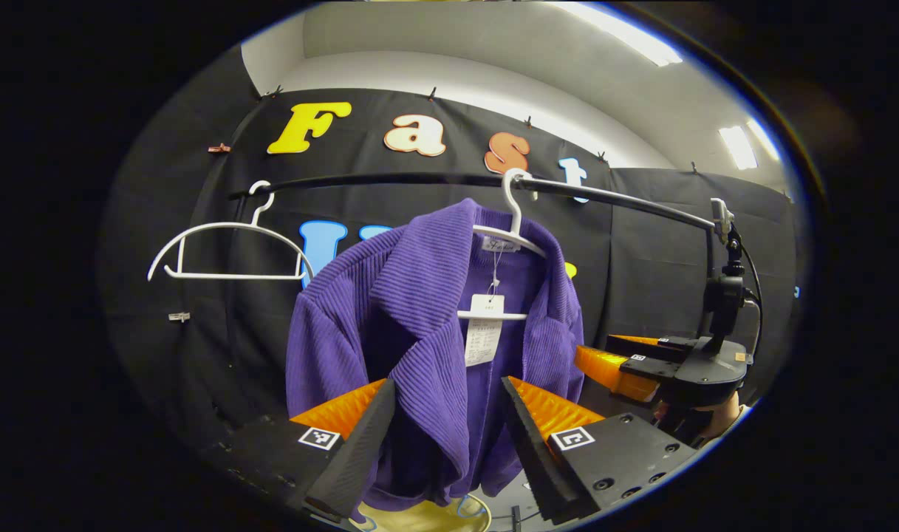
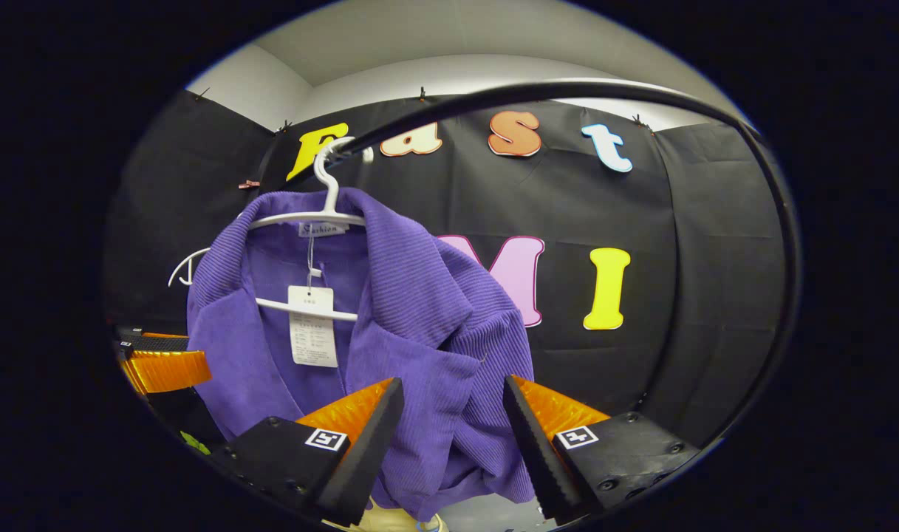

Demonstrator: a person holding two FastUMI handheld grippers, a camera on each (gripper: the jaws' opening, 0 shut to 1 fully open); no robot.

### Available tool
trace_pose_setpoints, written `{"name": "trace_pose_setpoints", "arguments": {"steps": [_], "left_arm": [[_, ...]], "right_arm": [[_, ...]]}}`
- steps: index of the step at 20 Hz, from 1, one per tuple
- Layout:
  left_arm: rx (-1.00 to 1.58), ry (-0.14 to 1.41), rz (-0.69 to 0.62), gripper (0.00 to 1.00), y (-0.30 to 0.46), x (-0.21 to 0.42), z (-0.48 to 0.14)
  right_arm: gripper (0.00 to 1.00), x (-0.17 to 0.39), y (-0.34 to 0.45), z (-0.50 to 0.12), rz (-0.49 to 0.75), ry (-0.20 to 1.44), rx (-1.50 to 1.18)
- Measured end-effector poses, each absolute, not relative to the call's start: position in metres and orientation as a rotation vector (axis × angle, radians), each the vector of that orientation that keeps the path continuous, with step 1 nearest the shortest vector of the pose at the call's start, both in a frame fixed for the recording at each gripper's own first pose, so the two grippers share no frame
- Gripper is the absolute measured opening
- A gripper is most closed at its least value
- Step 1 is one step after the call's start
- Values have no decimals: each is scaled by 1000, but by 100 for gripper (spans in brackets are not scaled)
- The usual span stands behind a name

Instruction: Grasp the clothes on the hanger with both hands and then place them into the laundry hamper below.

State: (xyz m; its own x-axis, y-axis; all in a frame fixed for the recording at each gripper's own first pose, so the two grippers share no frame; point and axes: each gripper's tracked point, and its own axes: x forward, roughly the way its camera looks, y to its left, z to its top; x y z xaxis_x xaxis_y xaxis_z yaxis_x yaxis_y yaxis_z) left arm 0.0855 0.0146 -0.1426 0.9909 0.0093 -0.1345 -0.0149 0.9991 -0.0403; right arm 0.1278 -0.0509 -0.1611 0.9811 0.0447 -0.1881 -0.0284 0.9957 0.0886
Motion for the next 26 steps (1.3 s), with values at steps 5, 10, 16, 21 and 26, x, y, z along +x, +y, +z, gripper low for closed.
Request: {"name": "trace_pose_setpoints", "arguments": {"steps": [5, 10, 16, 21, 26], "left_arm": [[-66, 133, 58, 87, 12, 98, -150], [-98, 174, 54, 87, -2, 113, -168], [-95, 158, 27, 87, -19, 116, -161], [-84, 180, 35, 84, -20, 127, -169], [-91, 169, 28, 65, -23, 137, -167]], "right_arm": [[87, 153, -40, -194, 141, 243, 208], [84, 150, -9, -198, 282, 265, 282], [84, 125, 27, -176, 413, 219, 247], [84, 155, 10, -201, 327, 278, 220], [69, 161, 27, -187, 370, 239, 219]]}}
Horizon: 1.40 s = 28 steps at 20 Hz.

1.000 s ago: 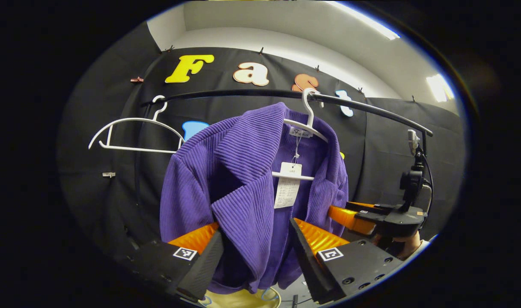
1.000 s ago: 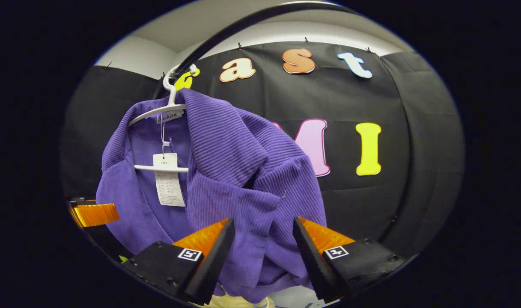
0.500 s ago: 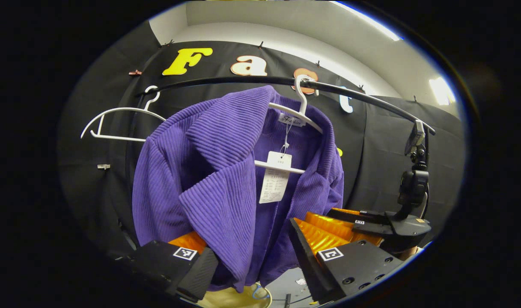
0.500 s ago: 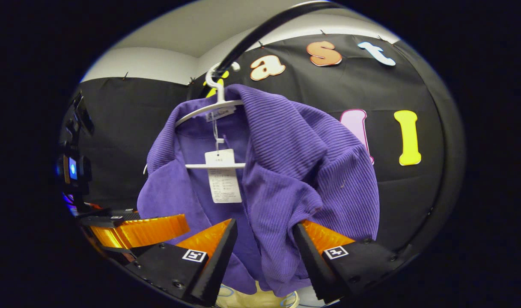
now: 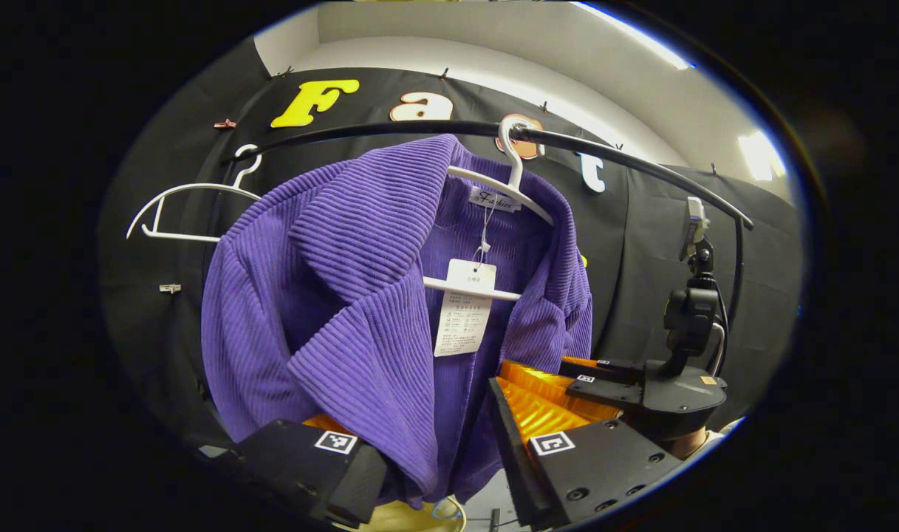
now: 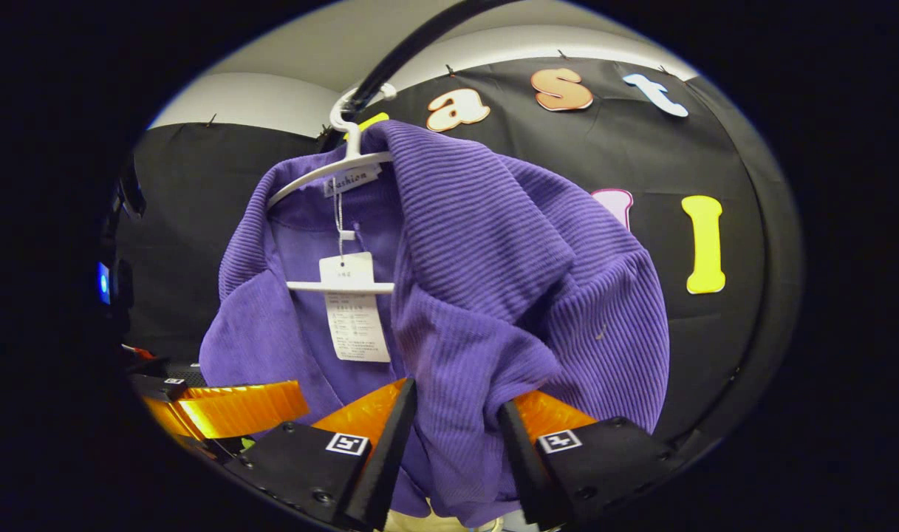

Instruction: Grasp the clothes on the hanger with both hands and then place them into the laundry hamper below.

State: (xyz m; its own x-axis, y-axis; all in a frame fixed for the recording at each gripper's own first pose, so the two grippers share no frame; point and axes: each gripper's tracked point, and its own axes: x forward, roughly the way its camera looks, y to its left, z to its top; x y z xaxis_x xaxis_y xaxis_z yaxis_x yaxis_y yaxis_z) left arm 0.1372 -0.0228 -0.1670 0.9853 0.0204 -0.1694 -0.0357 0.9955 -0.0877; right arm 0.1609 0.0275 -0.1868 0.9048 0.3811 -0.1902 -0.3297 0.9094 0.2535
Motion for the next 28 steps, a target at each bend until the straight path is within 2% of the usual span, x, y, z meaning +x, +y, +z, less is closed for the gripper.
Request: {"name": "trace_pose_setpoints", "arguments": {"steps": [1, 2, 3, 4, 5, 6, 9, 16, 22, 27, 28], "left_arm": [[-83, 165, 41, 58, -21, 138, -166], [-71, 159, 64, 66, -16, 138, -166], [-66, 157, 84, 52, -11, 139, -165], [-66, 158, 97, 37, -8, 140, -167], [-63, 162, 123, 27, -2, 141, -169], [-65, 168, 130, 5, 1, 142, -170], [-74, 175, 135, 7, 3, 142, -168], [-25, 142, 150, 5, 5, 128, -145], [21, 39, 199, 3, 28, 113, -87], [19, -23, 300, 5, 70, 100, -53], [27, -27, 314, 3, 74, 97, -49]], "right_arm": [[64, 161, 27, -187, 371, 237, 196], [40, 163, 24, -190, 361, 238, 174], [36, 165, 17, -191, 340, 236, 161], [17, 161, 18, -190, 348, 240, 169], [17, 159, 19, -190, 356, 253, 183], [17, 159, 17, -191, 355, 259, 189], [17, 155, 13, -187, 344, 250, 147], [17, 141, 6, -160, 319, 215, 121], [17, 143, -30, -106, 204, 106, 23], [16, 155, -63, -81, 94, 62, -53], [12, 157, -68, -78, 75, 54, -66]]}}
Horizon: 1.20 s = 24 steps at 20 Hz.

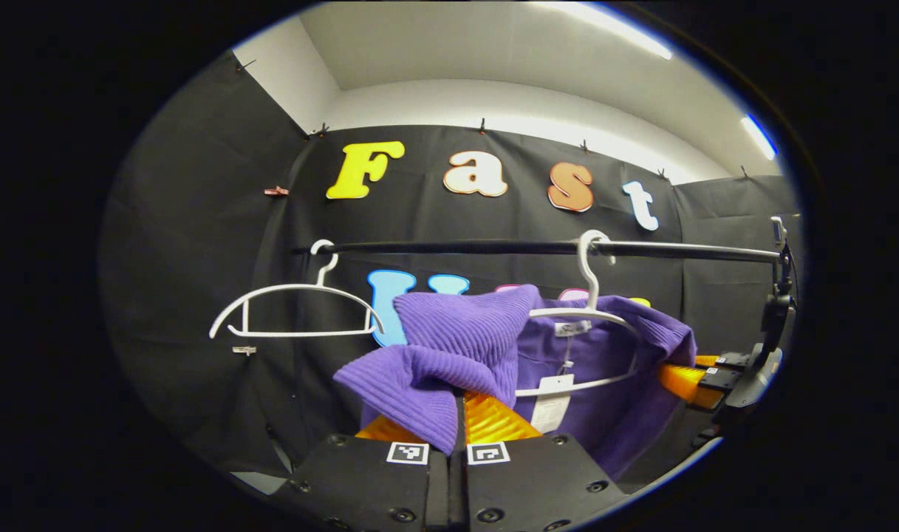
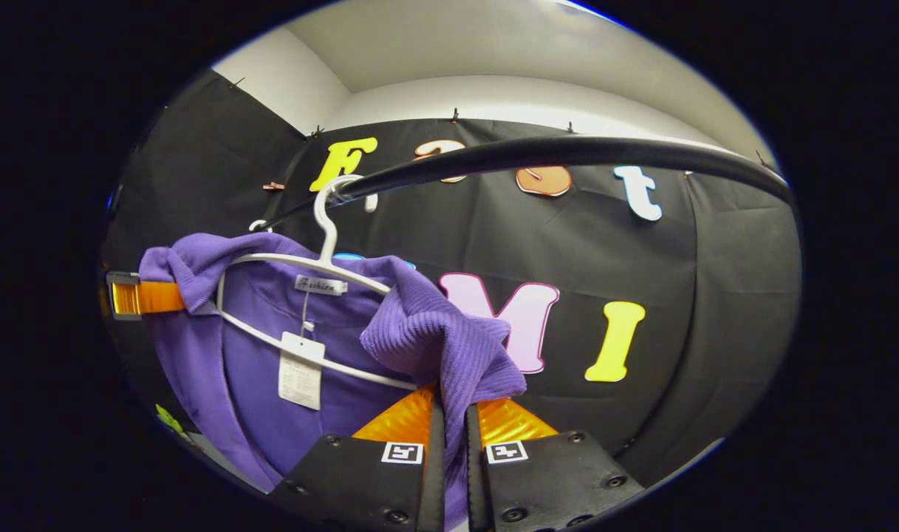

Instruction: Grasp the clothes on the hanger with both hands and then place them into the laundry hamper below.

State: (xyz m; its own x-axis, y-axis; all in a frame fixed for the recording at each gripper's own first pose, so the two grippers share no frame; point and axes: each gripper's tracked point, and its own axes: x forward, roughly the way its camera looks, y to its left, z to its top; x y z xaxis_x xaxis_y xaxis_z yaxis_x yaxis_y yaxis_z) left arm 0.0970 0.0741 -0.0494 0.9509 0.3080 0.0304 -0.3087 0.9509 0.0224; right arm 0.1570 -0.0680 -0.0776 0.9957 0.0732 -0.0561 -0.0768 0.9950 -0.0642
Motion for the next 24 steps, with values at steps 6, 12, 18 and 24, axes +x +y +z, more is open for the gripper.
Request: {"name": "trace_pose_setpoints", "arguments": {"steps": [6, 12, 18, 24], "left_arm": [[188, -66, 396, 5, 105, 91, -14], [291, -73, 470, 3, 155, 101, 8], [293, -9, 407, 5, 178, 157, -18], [182, -1, 305, 5, 178, 180, -46]], "right_arm": [[16, 171, -108, -38, -54, -36, -182], [16, 197, -128, -25, -117, -104, -265], [16, 230, -141, -17, -161, -193, -245], [16, 248, -159, -73, -181, -81, -222]]}}
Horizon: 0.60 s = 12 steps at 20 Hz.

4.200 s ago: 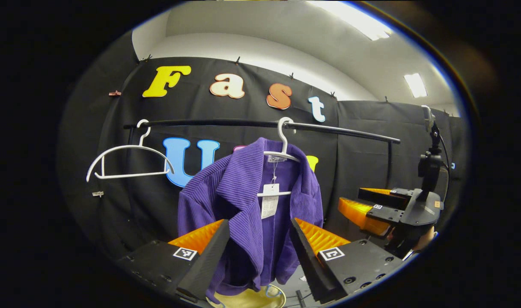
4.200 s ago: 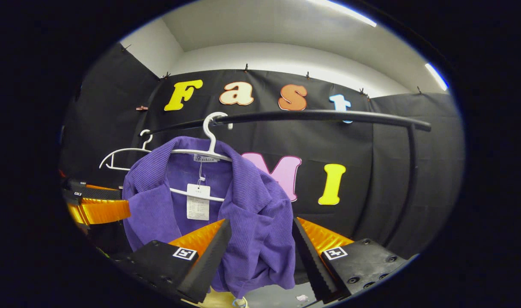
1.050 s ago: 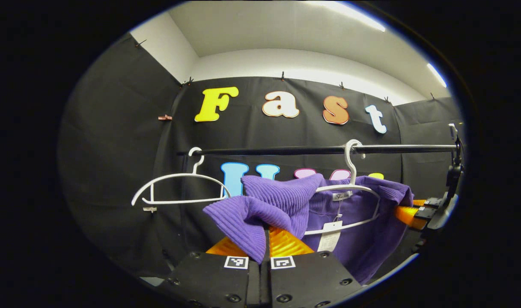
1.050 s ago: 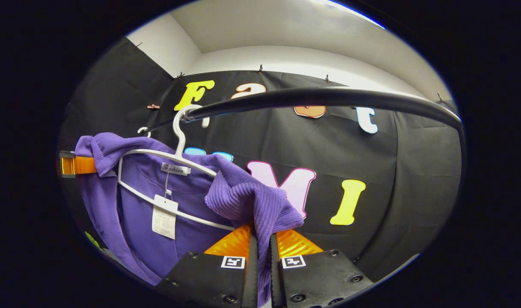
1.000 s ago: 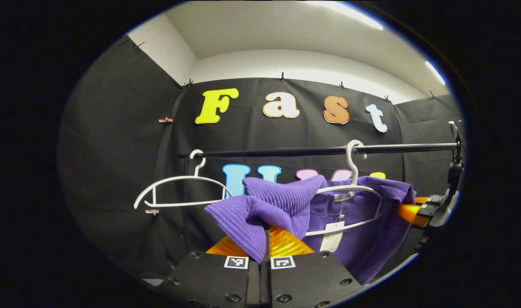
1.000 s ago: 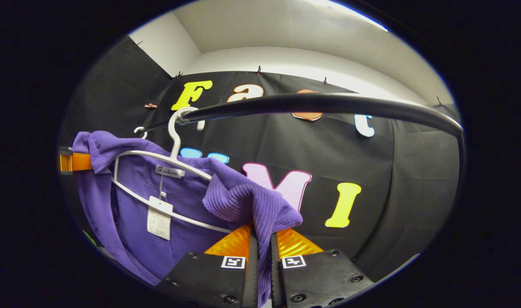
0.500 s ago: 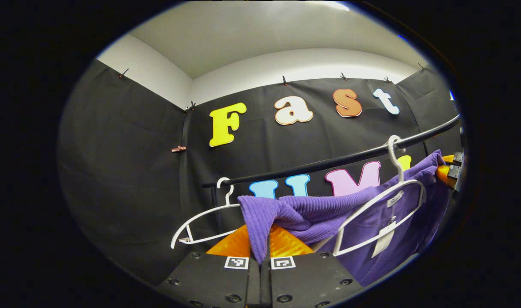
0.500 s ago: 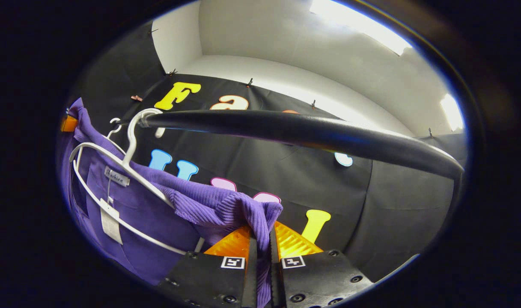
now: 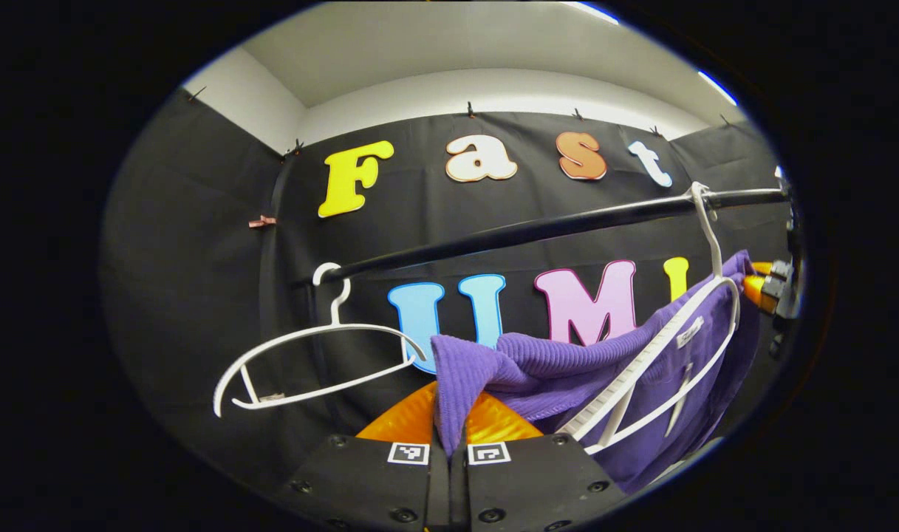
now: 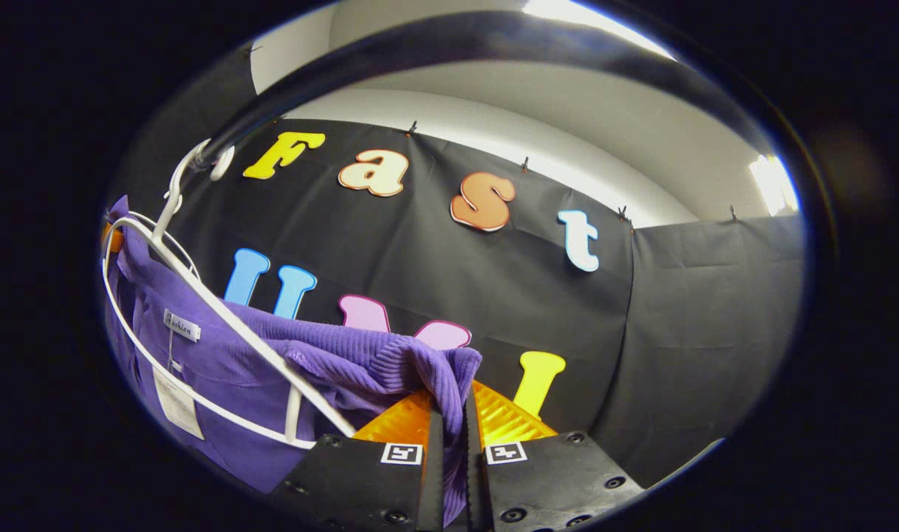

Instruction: Grasp the clothes on the hanger with both hands and then place them into the laundry hamper below.

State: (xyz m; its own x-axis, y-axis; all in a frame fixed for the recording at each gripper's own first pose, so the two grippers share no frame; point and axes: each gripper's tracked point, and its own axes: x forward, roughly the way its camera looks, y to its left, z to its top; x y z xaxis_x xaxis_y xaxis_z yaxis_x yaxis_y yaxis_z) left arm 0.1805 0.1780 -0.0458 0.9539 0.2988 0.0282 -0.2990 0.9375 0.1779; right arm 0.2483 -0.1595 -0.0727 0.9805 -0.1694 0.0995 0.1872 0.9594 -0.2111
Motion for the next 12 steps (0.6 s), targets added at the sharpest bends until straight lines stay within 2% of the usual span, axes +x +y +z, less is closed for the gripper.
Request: {"name": "trace_pose_setpoints", "arguments": {"steps": [2, 3, 4, 8, 12], "left_arm": [[151, 9, 286, 4, 177, 185, -56], [145, 17, 276, 5, 177, 184, -62], [135, 27, 272, 5, 177, 182, -69], [87, 30, 287, 5, 178, 174, -82], [47, 137, 308, 5, 180, 154, -135]], "right_arm": [[16, 252, -162, -89, -188, -62, -267], [12, 250, -162, -99, -187, -46, -285], [16, 248, -161, -108, -186, -29, -299], [15, 240, -158, -151, -169, 65, -260], [16, 214, -136, -180, -130, 121, -264]]}}
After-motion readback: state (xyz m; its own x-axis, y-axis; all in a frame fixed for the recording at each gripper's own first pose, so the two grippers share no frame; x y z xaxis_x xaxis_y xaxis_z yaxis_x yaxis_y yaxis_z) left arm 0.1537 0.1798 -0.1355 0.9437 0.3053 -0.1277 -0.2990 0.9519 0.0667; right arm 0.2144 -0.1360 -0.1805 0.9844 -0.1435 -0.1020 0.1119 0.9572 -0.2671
